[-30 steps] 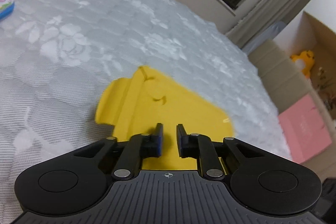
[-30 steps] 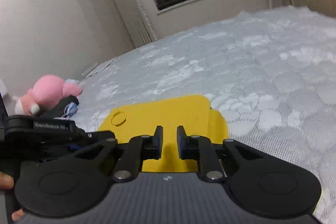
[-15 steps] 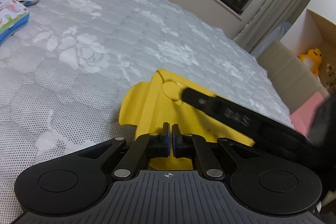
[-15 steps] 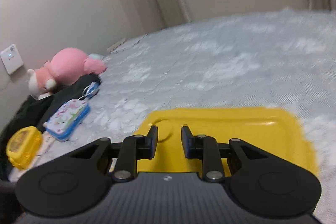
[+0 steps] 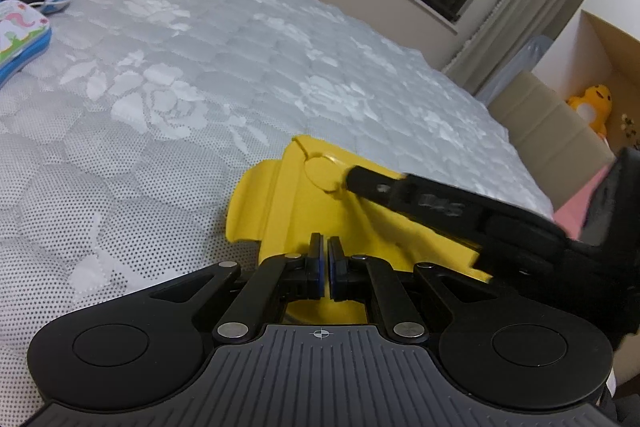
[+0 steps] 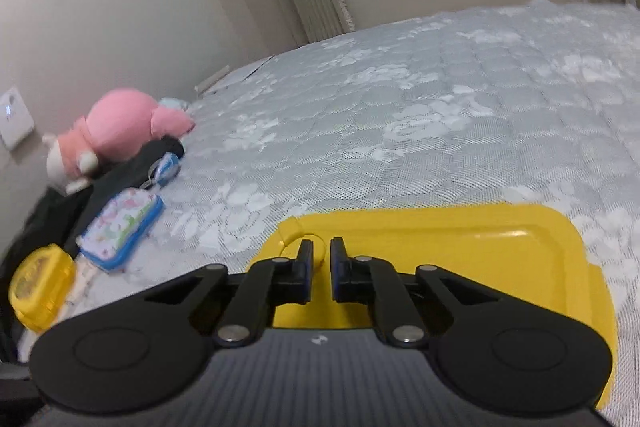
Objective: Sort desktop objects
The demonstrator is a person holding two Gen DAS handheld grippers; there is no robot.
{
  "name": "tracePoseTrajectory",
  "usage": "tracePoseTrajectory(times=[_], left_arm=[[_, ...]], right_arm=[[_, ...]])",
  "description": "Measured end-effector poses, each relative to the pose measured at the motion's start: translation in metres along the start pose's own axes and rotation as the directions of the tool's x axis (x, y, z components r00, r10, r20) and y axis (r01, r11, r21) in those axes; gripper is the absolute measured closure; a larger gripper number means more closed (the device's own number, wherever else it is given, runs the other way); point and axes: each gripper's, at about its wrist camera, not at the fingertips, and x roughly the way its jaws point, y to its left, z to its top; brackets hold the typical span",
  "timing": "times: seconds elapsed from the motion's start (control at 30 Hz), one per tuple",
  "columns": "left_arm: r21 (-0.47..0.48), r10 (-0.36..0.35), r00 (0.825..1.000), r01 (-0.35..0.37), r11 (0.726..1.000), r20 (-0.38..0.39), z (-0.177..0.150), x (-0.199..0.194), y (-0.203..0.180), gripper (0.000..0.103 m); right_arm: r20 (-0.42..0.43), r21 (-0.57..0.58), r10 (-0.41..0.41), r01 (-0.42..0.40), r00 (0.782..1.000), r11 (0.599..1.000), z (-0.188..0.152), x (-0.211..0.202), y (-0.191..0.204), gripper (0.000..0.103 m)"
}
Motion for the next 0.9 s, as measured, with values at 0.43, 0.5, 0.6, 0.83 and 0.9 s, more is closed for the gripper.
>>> tracePoseTrajectory(times=[0.43,0.5,0.6,0.83,0.9], left_arm=[[0.003,0.013,1.000,-0.013,1.000,-0.017,0.006,0.006,-0.009,0.098],[0.012,0.018,1.000,-0.018,1.000,-0.015,0.008,0.006,-0.012,0.098],[0.028,0.027,1.000,-0.027,0.999,-0.011,0.007,0.006,-0.015,0.098],[0.050,0.019,0.999,-0.020,0.999,0.027,-0.007,-0.019,-0.012,0.080],[0.078,0.031,0.998,-0.035,0.996,0.046,-0.018,-0.036,-0.015,0.065]], right_arm=[[0.129,-0.154,-0.194,0.213,0.973,0.965,-0.035,-0.056,-0.035,0.085],[0.138,-0.194,-0.218,0.242,0.966,0.951,-0.037,-0.051,-0.029,0.085],[0.155,-0.214,-0.236,0.266,0.959,0.940,-0.041,-0.045,-0.023,0.085],[0.152,-0.120,-0.185,0.204,0.971,0.972,-0.045,-0.081,-0.028,0.063],[0.188,-0.113,-0.197,0.221,0.962,0.969,-0.055,-0.106,-0.027,0.049]])
